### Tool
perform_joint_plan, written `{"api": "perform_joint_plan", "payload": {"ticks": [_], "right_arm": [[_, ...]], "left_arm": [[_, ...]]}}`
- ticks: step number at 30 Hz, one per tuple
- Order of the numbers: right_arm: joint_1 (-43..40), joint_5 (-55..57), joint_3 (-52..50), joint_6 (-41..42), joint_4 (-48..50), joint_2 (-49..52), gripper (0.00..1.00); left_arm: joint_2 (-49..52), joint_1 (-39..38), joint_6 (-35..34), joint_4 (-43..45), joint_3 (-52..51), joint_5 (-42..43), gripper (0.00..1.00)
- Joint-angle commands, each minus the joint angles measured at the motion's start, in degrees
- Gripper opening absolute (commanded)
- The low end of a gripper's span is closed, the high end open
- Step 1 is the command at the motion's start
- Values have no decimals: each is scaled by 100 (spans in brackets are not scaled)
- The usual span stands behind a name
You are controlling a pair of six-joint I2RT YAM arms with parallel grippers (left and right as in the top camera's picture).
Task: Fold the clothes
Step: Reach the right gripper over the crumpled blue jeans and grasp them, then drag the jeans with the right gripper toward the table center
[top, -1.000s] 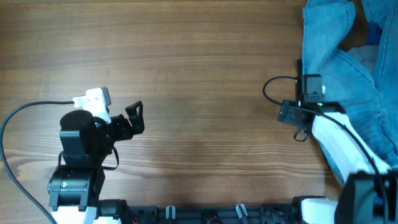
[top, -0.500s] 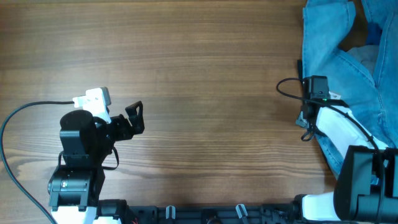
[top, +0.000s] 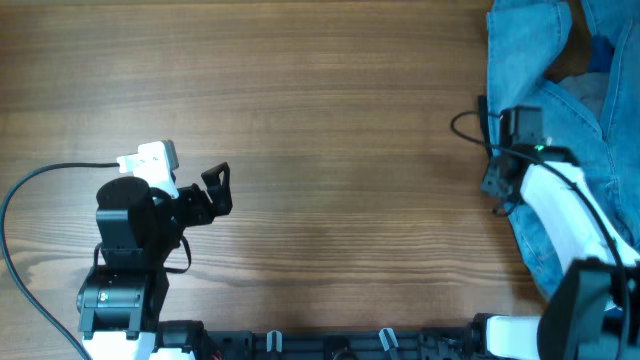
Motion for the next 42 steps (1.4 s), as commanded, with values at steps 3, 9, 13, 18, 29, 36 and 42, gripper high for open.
{"api": "perform_joint_plan", "payload": {"ticks": [3,9,13,18,29,36,42], "right_arm": [[-13,-1720,1427,-815,-407,-761,4],[-11,-3292,2138,-881,-345,-1080,4],[-11,-4885,2236,-800,155,-1266,4],[4,-6782,2236,94,1259,-1357,4],[1349,-6275,2192,610,1480,-1182,4],[2621,-5252,2192,636,1449,-452,4],[3379,-5110,2192,640,2363,422,5]], "left_arm": [[0,-20,-48,17,120,92,100],[0,-20,-50,17,120,92,100],[0,-20,-48,20,120,92,100],[0,-20,-48,17,120,92,100],[0,-20,-48,20,120,90,100],[0,-20,-50,17,120,92,100],[0,-20,-50,17,120,92,100]]}}
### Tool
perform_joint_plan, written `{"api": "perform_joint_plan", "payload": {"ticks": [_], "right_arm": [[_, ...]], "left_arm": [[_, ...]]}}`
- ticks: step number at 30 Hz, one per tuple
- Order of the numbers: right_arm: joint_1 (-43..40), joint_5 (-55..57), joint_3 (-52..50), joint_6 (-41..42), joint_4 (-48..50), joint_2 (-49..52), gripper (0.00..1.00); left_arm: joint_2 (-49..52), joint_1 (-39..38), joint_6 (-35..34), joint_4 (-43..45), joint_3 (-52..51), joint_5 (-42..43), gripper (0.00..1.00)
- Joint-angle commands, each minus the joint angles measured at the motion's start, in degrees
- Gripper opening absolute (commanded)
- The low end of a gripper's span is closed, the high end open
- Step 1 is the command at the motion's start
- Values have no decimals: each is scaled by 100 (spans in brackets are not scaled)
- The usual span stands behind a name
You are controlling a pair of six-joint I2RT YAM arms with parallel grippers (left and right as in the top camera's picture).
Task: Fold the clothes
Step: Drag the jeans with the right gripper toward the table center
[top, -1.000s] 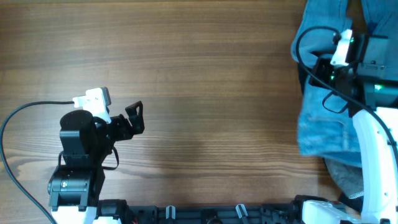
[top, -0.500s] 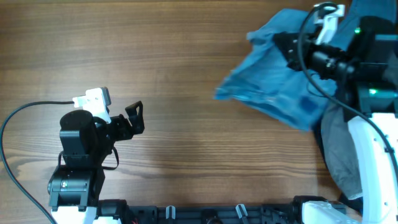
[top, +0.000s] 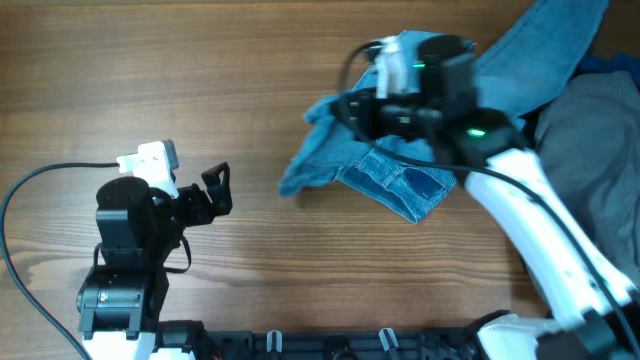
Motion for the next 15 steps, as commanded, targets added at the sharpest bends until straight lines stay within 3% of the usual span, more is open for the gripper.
{"api": "perform_joint_plan", "payload": {"ticks": [1,5,6,7,9,15], "right_arm": [[413,236,184,22,673,551,6],[431,962,186,15,1281,804,7],[417,1261,186,4,1316,802,17],[391,1530,188,-4,1342,782,39],[304,2028,190,-22,1296,748,98],[-109,3126,190,164,173,595,99]], "left_arm": [[0,-20,-50,17,116,90,100],[0,-20,-50,17,116,92,100],[0,-20,-50,17,116,92,100],[0,-20,-50,20,116,92,100],[0,-20,-50,20,116,92,100],[0,-20,-52,114,116,92,100]]}}
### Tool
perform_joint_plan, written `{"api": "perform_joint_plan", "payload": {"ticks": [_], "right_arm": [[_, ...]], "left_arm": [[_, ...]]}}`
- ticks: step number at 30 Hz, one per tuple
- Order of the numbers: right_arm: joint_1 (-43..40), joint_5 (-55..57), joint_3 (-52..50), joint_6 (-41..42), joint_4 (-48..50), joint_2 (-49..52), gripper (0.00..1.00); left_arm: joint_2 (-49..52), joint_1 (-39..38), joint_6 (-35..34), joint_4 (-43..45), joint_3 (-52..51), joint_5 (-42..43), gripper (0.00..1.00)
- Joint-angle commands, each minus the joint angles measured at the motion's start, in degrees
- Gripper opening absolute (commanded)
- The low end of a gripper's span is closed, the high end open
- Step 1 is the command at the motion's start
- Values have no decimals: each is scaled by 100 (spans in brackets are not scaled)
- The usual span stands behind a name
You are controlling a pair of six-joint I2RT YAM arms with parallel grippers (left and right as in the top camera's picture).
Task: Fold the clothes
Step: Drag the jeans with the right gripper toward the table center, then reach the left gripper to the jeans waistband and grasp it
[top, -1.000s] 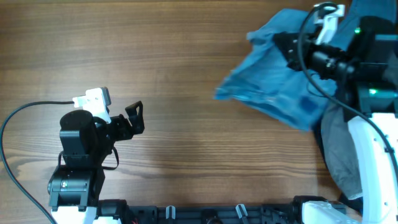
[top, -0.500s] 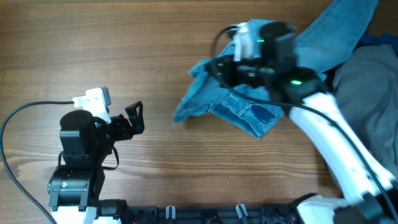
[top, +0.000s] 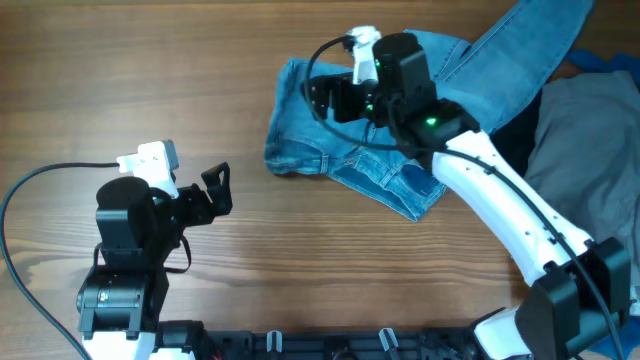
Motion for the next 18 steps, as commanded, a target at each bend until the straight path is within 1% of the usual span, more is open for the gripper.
{"api": "perform_joint_plan", "payload": {"ticks": [1,4,6,11,14,18], "right_arm": [[-313,1309,129,221,-713,-199,100],[-586,2087,129,339,-1484,-306,100],[-737,2280,129,267,-1818,-376,100],[-1047,2566,129,149,-2653,-487,100],[-1248,2614,129,151,-3182,-487,100],[-1482,2612,129,153,-3779,-487,100]], "left_arm": [[9,-20,-57,144,116,92,100],[92,-20,-501,302,116,92,100],[197,-20,-879,380,116,92,100],[664,-22,-1362,459,116,98,100],[1202,-22,-1401,549,116,332,100],[2087,-22,-1397,918,116,988,100]]}}
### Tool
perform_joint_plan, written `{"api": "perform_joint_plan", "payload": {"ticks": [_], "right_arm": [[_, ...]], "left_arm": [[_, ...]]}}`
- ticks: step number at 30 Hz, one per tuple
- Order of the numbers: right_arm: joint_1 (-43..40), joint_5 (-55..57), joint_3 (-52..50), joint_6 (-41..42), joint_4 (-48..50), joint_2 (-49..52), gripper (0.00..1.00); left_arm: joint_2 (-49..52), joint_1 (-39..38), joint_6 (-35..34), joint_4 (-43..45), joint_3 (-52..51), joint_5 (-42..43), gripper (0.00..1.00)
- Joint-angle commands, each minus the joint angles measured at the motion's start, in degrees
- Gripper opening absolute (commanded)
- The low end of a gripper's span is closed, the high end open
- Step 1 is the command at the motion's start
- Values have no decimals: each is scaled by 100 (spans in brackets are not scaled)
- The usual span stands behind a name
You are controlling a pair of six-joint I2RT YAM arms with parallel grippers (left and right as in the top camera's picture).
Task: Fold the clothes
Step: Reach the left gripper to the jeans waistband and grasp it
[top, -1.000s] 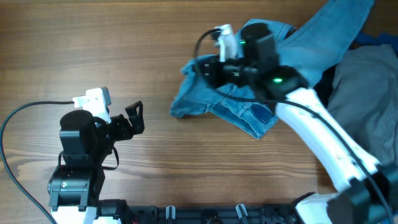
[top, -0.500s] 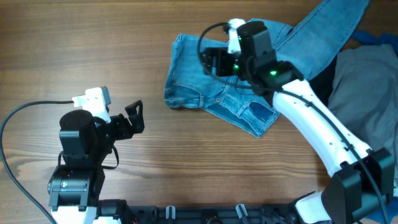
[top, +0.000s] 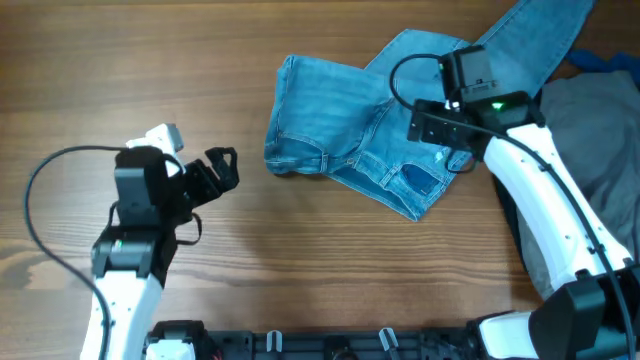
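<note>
A pair of blue jeans (top: 325, 115) lies rumpled on the wooden table (top: 300, 260), waist part toward the middle, one leg (top: 540, 35) running off to the upper right corner. My right gripper (top: 440, 128) hangs over the jeans' pocket area and looks open, holding no cloth. My left gripper (top: 224, 167) is open and holds nothing, left of the jeans and a short way off them.
A grey garment (top: 590, 150) lies heaped at the right edge, with a darker blue piece (top: 600, 65) behind it. The left arm's black cable (top: 40, 190) loops over the table at the left.
The right gripper was at the jeans' left end and is now farther right over the pocket area; the jeans stay spread where they were. The left arm has shifted slightly up and right.
The right gripper was first at the heap of clothes at the right edge. Then it held the jeans in the air over the middle of the table. Then the jeans lay on the table with the gripper at their left end. Now it has let go.
</note>
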Motion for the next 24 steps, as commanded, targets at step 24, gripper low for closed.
{"api": "perform_joint_plan", "payload": {"ticks": [24], "right_arm": [[-398,221,105,20,-763,-120,100]], "left_arm": [[2756,-1279,2450,2109,109,1445,100]]}}
